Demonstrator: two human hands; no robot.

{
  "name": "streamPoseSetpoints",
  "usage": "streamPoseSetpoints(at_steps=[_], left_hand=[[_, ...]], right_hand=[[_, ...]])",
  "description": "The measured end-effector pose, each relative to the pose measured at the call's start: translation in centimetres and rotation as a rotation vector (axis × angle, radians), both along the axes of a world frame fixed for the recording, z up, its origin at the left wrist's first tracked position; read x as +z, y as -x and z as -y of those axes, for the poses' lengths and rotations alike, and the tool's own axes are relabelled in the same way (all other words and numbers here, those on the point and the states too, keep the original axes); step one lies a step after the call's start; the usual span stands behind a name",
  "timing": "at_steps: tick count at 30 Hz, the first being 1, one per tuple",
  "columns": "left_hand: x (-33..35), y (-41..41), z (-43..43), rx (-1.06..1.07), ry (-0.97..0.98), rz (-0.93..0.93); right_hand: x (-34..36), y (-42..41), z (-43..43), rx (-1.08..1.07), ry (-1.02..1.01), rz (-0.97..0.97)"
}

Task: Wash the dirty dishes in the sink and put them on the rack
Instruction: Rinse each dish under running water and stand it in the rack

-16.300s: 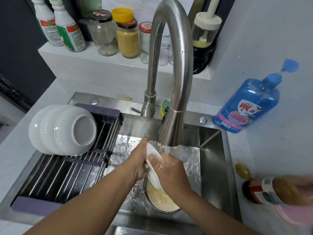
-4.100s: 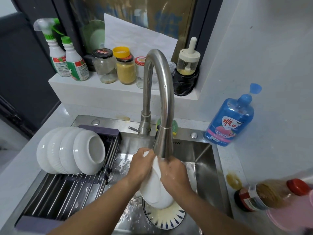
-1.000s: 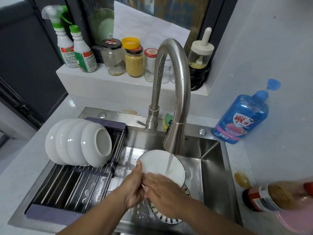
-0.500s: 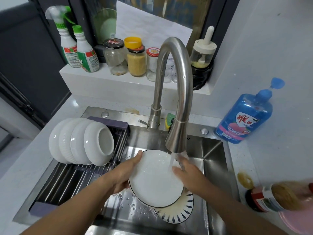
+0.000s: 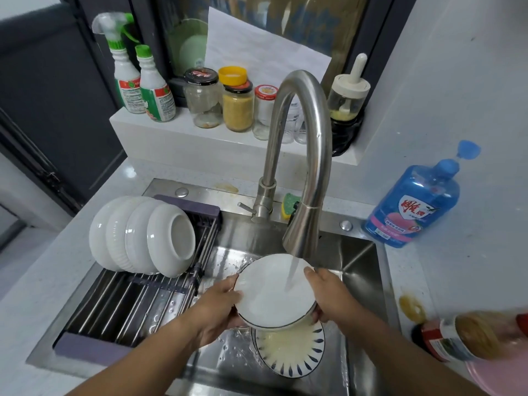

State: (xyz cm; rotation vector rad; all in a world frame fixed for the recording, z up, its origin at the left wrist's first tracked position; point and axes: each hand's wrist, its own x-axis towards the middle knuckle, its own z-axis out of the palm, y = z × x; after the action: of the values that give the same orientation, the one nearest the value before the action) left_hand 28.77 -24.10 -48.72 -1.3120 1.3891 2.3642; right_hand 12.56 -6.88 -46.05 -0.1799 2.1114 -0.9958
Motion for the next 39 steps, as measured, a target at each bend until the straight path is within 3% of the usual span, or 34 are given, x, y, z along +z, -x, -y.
streamPoseSetpoints(at_steps=[6, 12, 14, 19, 23, 28, 33, 39], left_hand=[[1.2, -1.1, 2.0, 0.021, 0.175, -0.004], [2.1, -1.5, 3.3, 0.001, 0.340, -0.102], [2.3, -1.7, 3.3, -0.078, 0.425, -0.148], [1.5, -3.8, 3.8, -0.468, 0.974, -0.205], [2.1, -5.2, 4.4, -0.634, 1.123, -0.294], [5.1, -4.9, 5.4, -0.635, 0.862, -0.279], [7.0, -4.3, 6.1, -0.690, 0.746, -0.312], [7.1, -5.0, 6.5, -0.306, 0.282, -0.267]], right_hand=[[-1.4, -1.2, 0.5, -0.042, 0.008, 0.215], [-1.3, -3.0, 1.9, -0.021, 0.167, 0.065], [-0.7, -3.1, 2.0, -0.053, 0.194, 0.050], [-0.4, -2.5, 2.1, -0.142, 0.123, 0.133], [0.5, -2.1, 3.0, -0.258, 0.069, 0.304], [2.5, -2.6, 4.5, -0.326, 0.055, 0.485], [3.7, -2.6, 4.8, -0.358, 0.012, 0.578], [3.2, -3.6, 4.1, -0.407, 0.097, 0.642]])
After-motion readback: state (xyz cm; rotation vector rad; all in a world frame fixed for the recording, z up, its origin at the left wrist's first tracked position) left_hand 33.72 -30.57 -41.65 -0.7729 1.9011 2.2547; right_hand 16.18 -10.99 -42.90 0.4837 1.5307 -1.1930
